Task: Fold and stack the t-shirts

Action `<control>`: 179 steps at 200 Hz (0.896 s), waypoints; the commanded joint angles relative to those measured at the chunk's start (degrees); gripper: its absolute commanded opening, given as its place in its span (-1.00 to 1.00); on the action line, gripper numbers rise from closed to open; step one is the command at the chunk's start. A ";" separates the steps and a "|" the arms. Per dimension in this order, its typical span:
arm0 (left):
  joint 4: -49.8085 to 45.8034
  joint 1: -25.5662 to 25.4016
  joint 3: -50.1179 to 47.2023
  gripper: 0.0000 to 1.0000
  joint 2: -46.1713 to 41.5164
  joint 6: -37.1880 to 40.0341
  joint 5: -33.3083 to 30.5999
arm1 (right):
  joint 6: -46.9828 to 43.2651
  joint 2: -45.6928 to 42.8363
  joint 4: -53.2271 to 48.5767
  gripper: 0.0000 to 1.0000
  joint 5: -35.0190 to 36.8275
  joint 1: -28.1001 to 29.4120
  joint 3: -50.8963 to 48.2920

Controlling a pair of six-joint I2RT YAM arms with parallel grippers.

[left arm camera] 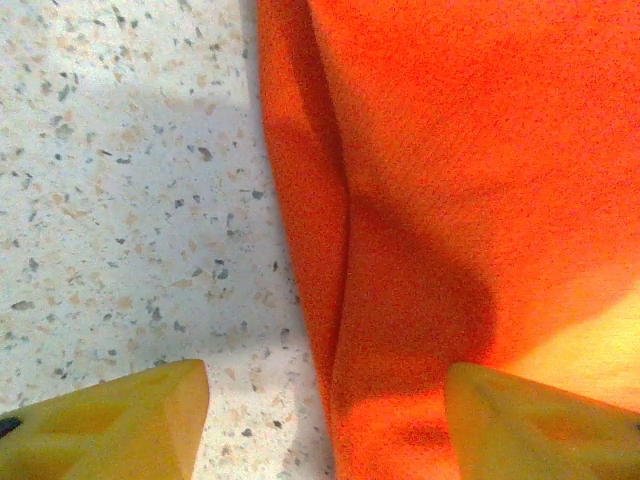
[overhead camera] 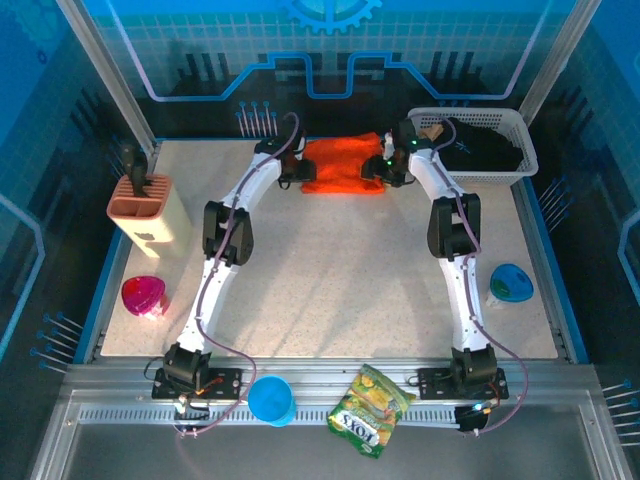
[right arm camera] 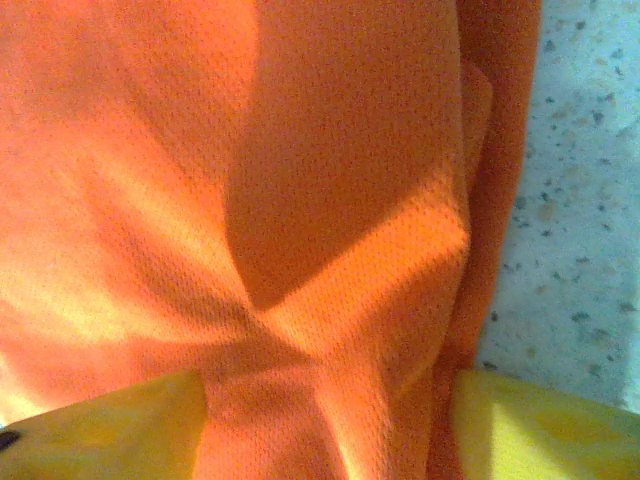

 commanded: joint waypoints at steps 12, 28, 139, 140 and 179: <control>2.95 -0.16 1.36 0.48 -13.53 2.66 -0.54 | -2.83 -10.28 -6.17 0.50 1.72 -0.52 1.64; 3.61 -0.22 -1.54 0.57 -19.25 3.29 -0.94 | -4.15 -15.65 -6.28 0.90 2.29 -0.13 -1.43; 52.20 1.40 -90.35 0.99 -82.76 7.10 -13.34 | -14.23 -71.08 45.53 0.99 18.39 2.96 -79.09; 52.45 1.46 -90.93 0.99 -82.96 7.09 -13.54 | -14.54 -71.40 46.23 0.99 18.46 2.94 -79.86; 66.71 3.36 -113.24 0.99 -95.10 12.44 -17.82 | -21.37 -79.17 56.77 0.99 23.77 2.14 -97.10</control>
